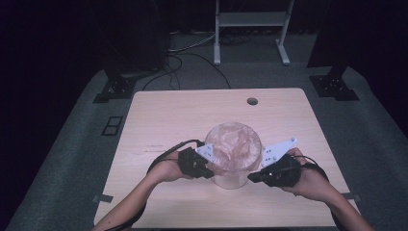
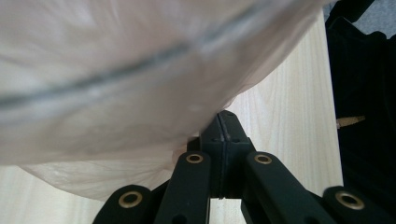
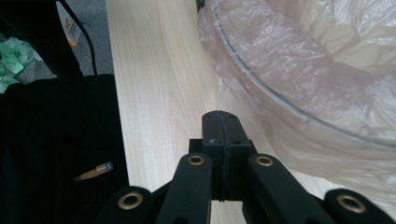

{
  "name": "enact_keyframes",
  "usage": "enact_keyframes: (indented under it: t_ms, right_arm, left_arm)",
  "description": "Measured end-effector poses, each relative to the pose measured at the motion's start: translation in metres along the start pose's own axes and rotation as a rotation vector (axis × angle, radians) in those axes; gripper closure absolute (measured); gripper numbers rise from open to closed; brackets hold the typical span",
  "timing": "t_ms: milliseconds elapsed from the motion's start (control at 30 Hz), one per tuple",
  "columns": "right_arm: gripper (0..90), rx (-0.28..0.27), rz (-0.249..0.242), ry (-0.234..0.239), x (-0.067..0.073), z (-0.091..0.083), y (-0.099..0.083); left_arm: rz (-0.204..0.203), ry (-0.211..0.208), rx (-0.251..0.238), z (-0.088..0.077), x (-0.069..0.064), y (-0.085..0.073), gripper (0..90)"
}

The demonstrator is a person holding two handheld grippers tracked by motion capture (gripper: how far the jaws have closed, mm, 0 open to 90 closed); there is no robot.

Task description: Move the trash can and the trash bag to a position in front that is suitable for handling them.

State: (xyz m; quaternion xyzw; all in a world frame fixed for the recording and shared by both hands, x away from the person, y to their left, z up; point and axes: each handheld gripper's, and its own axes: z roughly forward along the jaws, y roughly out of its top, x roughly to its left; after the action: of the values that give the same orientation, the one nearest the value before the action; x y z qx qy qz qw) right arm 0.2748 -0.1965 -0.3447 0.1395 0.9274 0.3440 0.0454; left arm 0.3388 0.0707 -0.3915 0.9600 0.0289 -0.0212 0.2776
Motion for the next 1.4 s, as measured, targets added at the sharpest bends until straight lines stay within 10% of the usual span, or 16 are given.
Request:
enact_keyframes:
  t_ms: [367,700,900,1400]
  right_arm:
    - [85.1,-0.024,0.004,0.024,-0.003,-0.009,0.005]
    - [79.5,-0.029,0.045,0.015,-0.019,-0.019,0.036]
    - [79.7,0.05,0.065,-0.009,-0.038,0.009,0.055]
    - [79.7,0.246,0.012,0.153,-0.029,0.03,0.064]
  left_arm:
    - [-0.046,0.003,0.014,0.002,0.007,-0.014,86.5]
    - [-0.105,0.019,-0.088,-0.03,-0.003,-0.024,57.3]
    - [-0.151,0.038,-0.191,-0.042,-0.005,-0.031,44.5]
    - [-0.166,0.095,-0.284,-0.037,-0.017,-0.036,31.9]
